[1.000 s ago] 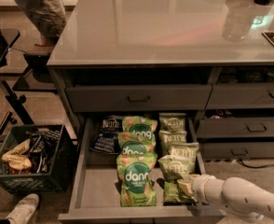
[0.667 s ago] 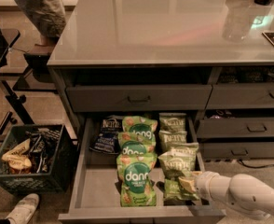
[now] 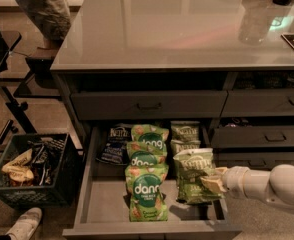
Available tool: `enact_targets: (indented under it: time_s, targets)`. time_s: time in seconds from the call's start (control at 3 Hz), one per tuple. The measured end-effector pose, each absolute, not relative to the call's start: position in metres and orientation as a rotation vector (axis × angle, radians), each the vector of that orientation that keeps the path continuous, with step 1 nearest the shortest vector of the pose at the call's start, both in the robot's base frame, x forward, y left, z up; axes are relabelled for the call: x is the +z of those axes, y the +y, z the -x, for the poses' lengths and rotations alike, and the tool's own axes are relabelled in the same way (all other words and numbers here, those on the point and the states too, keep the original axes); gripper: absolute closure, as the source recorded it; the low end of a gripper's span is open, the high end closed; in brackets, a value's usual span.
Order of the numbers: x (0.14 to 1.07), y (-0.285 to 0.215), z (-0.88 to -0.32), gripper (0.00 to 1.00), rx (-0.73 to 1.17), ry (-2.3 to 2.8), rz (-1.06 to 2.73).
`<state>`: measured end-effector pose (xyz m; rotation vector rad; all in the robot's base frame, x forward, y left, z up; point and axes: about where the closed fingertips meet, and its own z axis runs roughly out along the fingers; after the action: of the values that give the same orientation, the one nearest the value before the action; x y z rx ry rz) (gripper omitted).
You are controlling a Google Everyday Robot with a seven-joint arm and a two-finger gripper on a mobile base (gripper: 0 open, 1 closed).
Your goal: Pick green jalapeno chip bag from middle drawer and place on counter
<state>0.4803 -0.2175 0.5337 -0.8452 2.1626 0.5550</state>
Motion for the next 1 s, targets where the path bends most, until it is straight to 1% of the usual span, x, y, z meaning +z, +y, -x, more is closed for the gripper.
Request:
enact_targets:
  time_s: [0.67,1.0]
  targets:
    - [0.574,-0.231,-0.477,1.0,0.686,2.068,0.982]
    - [0.583,-0.234,-0.475,1.0,0.716,2.046,1.012]
